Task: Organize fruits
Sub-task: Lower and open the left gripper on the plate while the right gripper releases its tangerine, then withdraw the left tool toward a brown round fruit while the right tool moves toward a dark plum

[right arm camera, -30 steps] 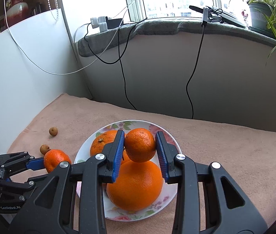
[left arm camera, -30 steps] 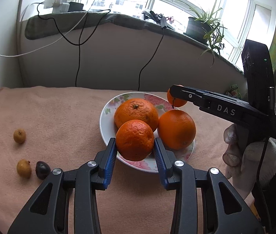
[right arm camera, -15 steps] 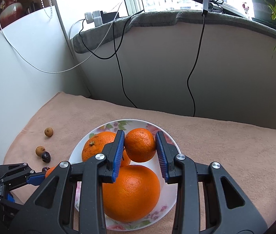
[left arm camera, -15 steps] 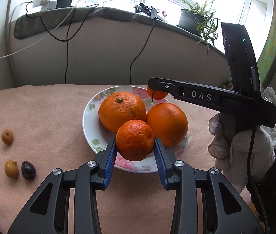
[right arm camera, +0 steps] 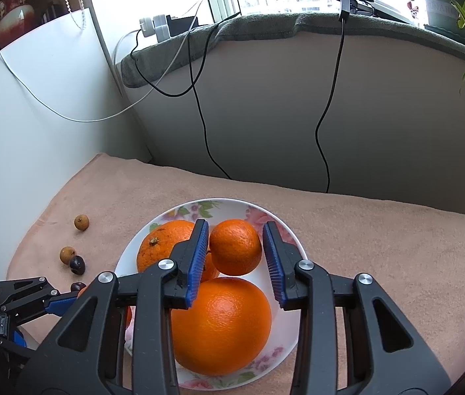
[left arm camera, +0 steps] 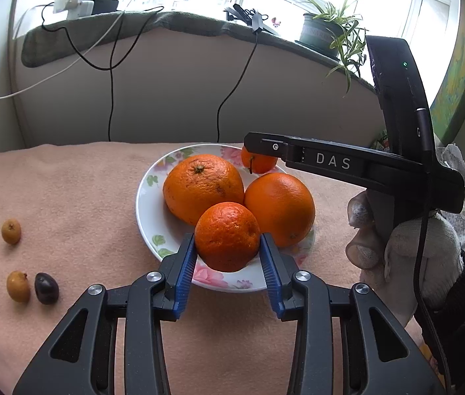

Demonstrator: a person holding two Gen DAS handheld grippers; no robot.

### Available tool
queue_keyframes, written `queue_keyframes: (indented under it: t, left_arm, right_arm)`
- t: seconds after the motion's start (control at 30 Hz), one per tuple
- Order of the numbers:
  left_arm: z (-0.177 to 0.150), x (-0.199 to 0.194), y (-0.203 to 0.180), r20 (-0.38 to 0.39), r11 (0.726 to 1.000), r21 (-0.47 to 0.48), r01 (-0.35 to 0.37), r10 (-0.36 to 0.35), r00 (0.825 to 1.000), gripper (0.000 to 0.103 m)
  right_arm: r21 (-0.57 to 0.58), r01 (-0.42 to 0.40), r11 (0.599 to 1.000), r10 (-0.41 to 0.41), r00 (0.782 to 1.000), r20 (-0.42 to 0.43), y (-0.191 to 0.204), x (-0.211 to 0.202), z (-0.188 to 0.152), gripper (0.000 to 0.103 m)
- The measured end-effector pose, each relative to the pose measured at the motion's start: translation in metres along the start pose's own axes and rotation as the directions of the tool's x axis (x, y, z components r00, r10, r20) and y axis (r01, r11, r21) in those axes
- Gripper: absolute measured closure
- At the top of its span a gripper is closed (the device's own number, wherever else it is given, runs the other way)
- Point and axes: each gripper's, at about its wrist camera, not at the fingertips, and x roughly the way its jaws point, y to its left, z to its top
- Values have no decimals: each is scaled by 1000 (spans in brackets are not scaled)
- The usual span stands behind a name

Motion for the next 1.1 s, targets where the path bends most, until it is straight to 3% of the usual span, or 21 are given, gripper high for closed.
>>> queue_keyframes:
  t: [0.07, 0.23, 0.3, 0.47, 0.5, 0.57, 1.1]
  left_arm:
    - [-1, -1, 0, 2, 1000, 0, 1, -1, 1000, 61]
    - [1, -4, -2, 20, 1000, 8, -4, 4, 1000, 52]
    - [1, -7, -3, 28, 1000, 13, -9, 9, 1000, 43]
    - [2, -10, -5, 41, 999, 28, -26, 25, 999, 29]
    - [3, -10, -5, 43, 999, 30, -30, 28, 999, 27]
    - [2, -11, -6, 46, 999, 32, -39, 38, 998, 25]
    - [-2, -22, -1, 55, 996, 32, -80, 78, 995, 25]
  right_arm:
    - [5, -3, 1000, 3, 1000, 15, 0, -3, 0, 43]
    - [-2, 1, 1000, -1, 1000, 24, 3, -6, 2, 39]
    - [-3, 6, 1000, -6, 1000, 27, 4, -7, 1, 32]
    - [3, 5, 1000, -6, 1000, 29, 5, -8, 0, 30]
    - [3, 5, 1000, -5, 1000, 26, 6, -8, 0, 27]
    - [2, 17, 1000, -17, 999, 31, 7, -10, -1, 10]
    - [9, 30, 999, -31, 996, 82, 20, -32, -3, 8]
